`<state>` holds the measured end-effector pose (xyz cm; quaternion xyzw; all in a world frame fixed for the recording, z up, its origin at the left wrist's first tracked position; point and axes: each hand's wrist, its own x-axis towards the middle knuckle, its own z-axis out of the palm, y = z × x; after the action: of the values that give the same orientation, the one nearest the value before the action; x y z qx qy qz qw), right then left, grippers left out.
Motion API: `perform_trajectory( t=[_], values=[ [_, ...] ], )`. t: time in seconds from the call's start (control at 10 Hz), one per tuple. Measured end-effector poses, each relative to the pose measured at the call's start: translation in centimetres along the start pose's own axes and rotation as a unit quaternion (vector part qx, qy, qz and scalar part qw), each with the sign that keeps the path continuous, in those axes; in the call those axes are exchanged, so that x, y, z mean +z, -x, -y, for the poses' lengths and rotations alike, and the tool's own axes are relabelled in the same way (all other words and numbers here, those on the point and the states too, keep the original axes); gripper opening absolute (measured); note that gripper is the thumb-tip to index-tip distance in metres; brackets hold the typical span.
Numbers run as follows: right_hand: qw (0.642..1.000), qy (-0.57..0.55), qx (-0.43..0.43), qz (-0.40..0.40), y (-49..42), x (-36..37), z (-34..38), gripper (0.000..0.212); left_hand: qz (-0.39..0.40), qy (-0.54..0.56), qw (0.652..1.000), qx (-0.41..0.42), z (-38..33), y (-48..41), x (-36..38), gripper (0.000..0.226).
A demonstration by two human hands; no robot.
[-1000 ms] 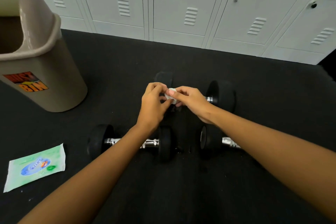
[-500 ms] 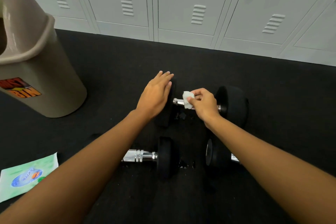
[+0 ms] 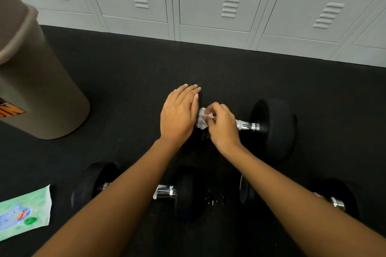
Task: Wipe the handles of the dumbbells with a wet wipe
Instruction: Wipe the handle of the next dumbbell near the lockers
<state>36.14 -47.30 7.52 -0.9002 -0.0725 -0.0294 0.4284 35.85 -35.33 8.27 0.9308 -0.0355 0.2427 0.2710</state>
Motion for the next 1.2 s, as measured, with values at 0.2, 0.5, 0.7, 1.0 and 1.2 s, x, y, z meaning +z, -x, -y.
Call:
perform_trajectory(
  t=[0.2,0.5,0.7,1.0,1.2],
  values=[
    [0.971,0.171,-0.166,0.022,0.5,-0.4,-1.4,0.024,-0.012,-0.008,1.000,0.004,0.0,0.0,0.0,0.041],
    [0.921,0.280,-0.266,-0.052,0.4,0.0,-1.9,0.007,-0.029,-0.015,0.999,0.004,0.2,0.1,0.3,0.038],
    [0.977,0.191,-0.071,0.057,-2.5,-0.3,-1.6,0.015,-0.033,-0.014,0.999,0.007,0.4,0.1,0.6,0.038],
    [0.934,0.251,-0.252,-0.021,-0.3,-0.3,-2.0,0.013,-0.040,-0.018,0.999,0.007,0.3,0.2,0.6,0.039],
    [0.959,0.246,-0.087,0.111,-3.1,-0.4,-0.8,0.026,-0.046,-0.018,0.999,0.008,0.3,0.2,0.7,0.039]
  ],
)
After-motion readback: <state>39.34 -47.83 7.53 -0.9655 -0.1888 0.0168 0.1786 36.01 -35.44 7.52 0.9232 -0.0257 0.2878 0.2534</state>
